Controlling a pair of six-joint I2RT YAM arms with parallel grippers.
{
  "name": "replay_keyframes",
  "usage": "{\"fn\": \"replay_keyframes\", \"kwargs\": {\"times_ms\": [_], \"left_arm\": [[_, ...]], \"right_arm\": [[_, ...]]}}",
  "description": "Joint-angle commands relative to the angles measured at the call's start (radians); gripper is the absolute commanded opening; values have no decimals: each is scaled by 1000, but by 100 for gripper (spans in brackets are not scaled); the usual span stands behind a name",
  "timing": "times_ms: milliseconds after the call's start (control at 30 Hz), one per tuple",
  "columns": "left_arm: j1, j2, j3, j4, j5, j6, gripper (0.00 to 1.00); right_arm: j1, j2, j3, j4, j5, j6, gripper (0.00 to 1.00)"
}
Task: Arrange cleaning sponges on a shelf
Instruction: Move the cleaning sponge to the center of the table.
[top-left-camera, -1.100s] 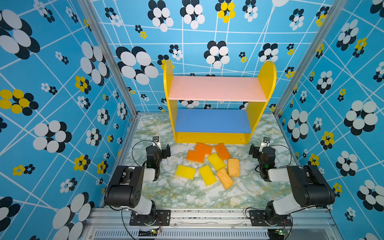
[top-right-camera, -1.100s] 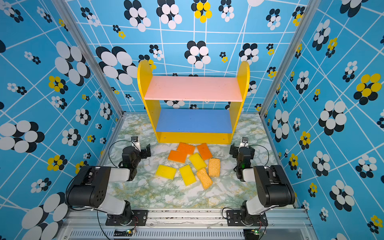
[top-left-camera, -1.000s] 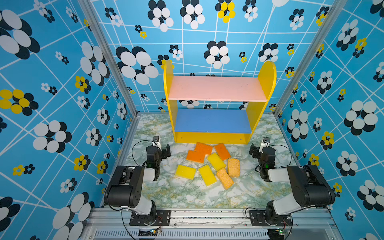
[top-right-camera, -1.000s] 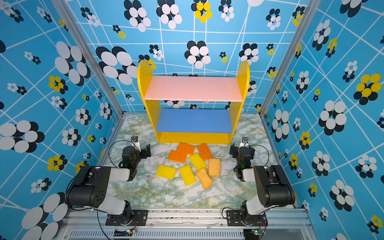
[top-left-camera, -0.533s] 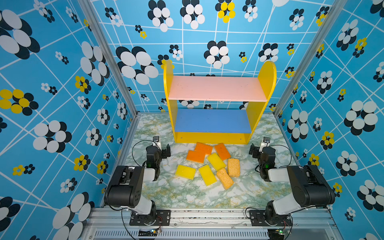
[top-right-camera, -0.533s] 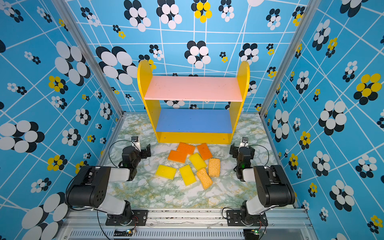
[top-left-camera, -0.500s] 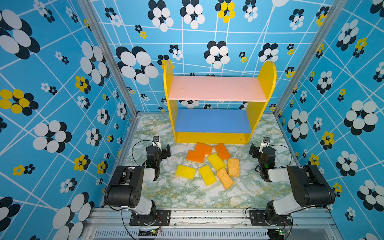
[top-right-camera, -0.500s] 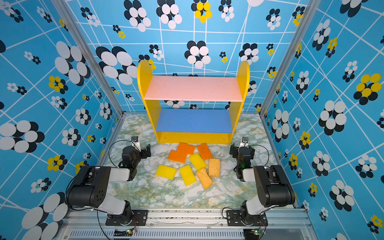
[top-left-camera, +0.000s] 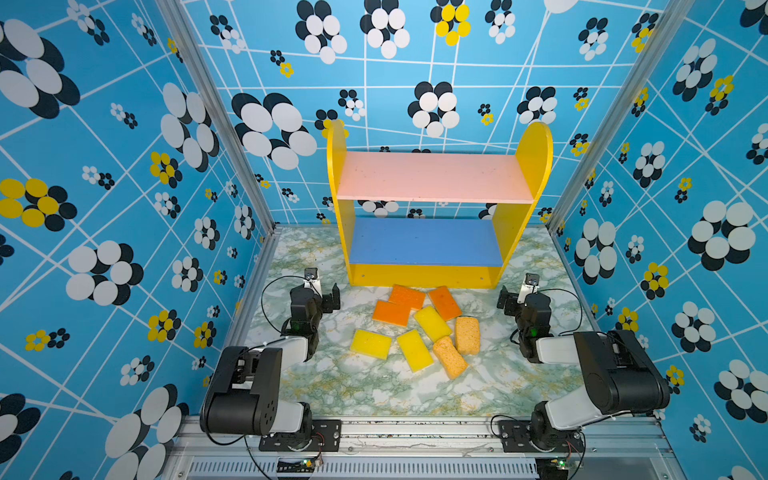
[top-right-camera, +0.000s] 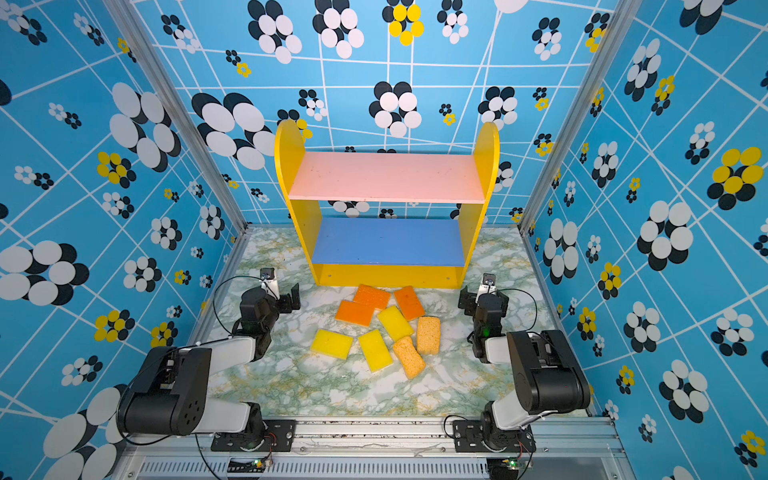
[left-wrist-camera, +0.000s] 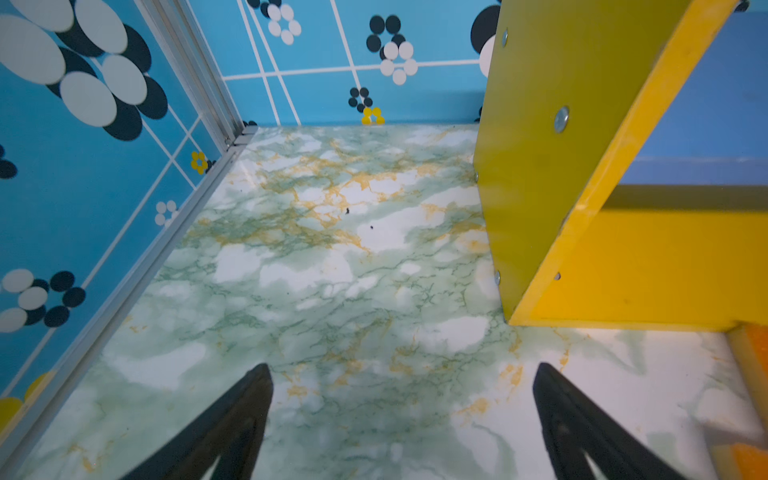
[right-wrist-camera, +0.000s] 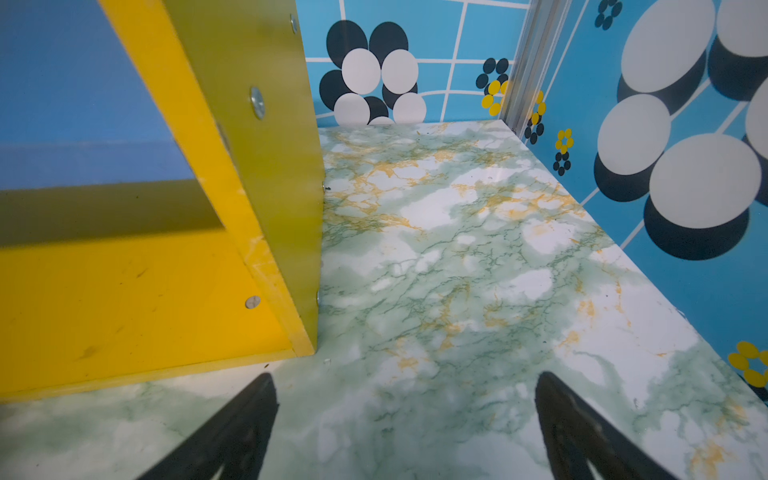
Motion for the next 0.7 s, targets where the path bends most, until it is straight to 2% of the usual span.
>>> {"fn": "replay_keyframes", "kwargs": {"times_ms": [0,167,300,533,667], "left_arm": [[-13,-41,21,-79,6,22,99],[-23,-97,26,-145,8,10,99],[-23,-99,-2,-110,-10,12,99],[-32,-97,2,-115,-11,3,99],[-41,-165,34,-206,-2,-2,99]], "right_arm": [[8,-10,14,-4,-24,-15,99],[9,-52,29,-70,-42,-20,99],[9,-114,58,-180,-77,-25,99],[11,-251,154,-578,-191,53,99],[46,-376,161,-750,-174,44,99]]}}
